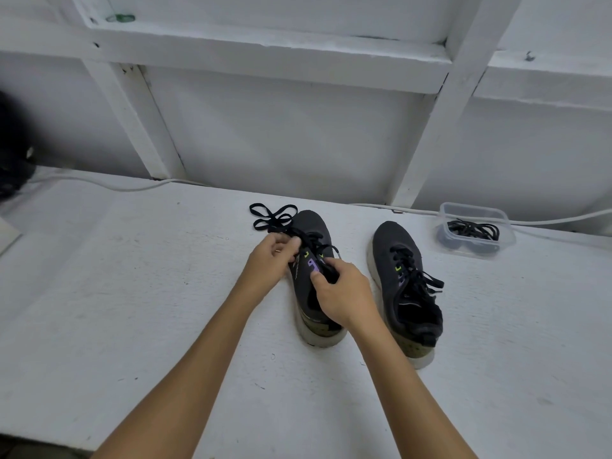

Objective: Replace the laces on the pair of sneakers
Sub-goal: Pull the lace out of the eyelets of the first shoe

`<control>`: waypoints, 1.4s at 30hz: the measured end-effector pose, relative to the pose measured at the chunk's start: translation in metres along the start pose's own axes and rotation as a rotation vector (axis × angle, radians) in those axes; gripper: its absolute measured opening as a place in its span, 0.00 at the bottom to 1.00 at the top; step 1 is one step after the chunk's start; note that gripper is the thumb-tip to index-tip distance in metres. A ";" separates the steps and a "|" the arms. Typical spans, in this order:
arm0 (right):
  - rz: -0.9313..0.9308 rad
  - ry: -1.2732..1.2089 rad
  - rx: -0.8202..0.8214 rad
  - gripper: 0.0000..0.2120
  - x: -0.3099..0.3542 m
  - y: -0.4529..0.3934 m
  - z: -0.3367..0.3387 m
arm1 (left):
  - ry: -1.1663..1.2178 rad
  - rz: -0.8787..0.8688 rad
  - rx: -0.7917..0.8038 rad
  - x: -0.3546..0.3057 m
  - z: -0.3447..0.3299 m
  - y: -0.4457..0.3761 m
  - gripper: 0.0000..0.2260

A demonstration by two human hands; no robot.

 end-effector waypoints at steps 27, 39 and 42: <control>0.039 -0.022 -0.022 0.13 0.006 0.004 0.004 | 0.040 0.033 -0.064 -0.005 0.005 0.007 0.06; 0.141 0.258 0.165 0.11 0.034 -0.048 0.011 | 0.044 0.049 -0.021 -0.006 0.002 0.005 0.06; 0.170 0.322 0.180 0.10 0.035 -0.058 0.004 | 0.043 0.062 -0.017 -0.006 0.002 0.005 0.07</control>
Point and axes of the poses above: each hand's wrist, its own y-axis away from the middle knuckle, its own z-axis out of the back of the hand, x = y × z, the point moved 8 cm from there along -y, towards the middle knuckle, and after that the axes turned 2 degrees about z, right-handed, at the moved point
